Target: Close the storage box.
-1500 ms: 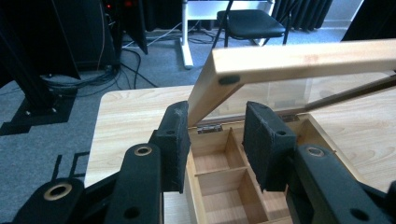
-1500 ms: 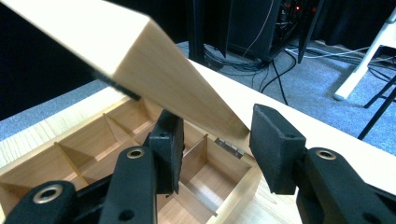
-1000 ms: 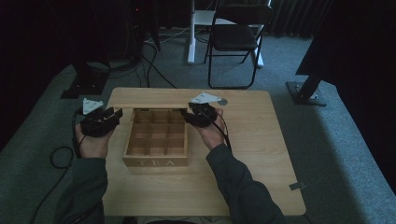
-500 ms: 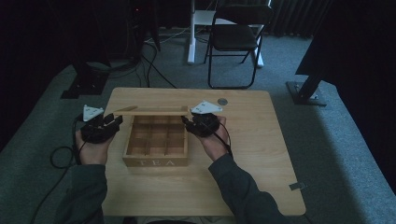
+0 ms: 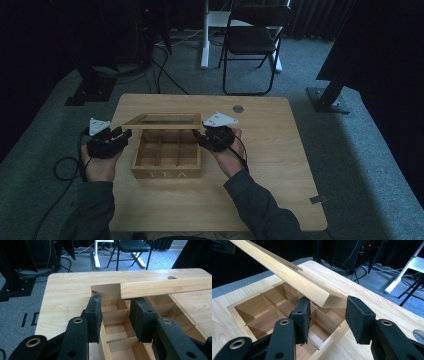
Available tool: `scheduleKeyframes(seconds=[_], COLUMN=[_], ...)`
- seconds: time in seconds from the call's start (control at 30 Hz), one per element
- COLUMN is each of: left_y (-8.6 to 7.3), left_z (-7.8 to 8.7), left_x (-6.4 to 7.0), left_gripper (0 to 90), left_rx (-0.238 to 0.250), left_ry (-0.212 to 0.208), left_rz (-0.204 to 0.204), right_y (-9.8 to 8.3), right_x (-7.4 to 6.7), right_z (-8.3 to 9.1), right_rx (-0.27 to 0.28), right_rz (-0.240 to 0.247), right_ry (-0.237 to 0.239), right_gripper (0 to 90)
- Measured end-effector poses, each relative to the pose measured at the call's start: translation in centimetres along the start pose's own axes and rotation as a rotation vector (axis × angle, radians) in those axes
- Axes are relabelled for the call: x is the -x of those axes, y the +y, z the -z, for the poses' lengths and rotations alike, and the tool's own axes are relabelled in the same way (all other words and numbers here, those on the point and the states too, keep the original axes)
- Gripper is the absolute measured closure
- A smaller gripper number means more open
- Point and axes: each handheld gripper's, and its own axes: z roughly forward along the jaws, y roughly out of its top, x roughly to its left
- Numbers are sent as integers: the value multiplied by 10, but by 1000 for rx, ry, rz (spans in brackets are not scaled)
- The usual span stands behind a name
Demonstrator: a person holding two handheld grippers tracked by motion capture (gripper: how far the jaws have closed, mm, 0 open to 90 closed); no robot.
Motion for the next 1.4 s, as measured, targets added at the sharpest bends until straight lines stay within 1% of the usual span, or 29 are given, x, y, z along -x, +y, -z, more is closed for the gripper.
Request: scheduleKeyframes(seconds=[0.07, 0.17, 0.77, 1.13, 1.4], left_y=[-2, -5, -18, -25, -27], left_z=[0, 0, 3, 5, 6], left_x=[0, 1, 2, 4, 8], left_gripper=[620, 619, 606, 594, 592], left_rx=[1, -2, -4, -7, -5], left_ry=[0, 4, -7, -18, -29], left_rz=[5, 1, 7, -2, -20], right_y=[-1, -4, -16, -22, -23], right_x=[-1, -2, -7, -10, -12], right_z=[0, 1, 4, 4, 4], right_rx=[-5, -11, -14, -17, -19], right_rz=[4, 12, -4, -6, -11], right_ry=[-1, 0, 13, 18, 23], right_gripper=[546, 543, 539, 541, 541])
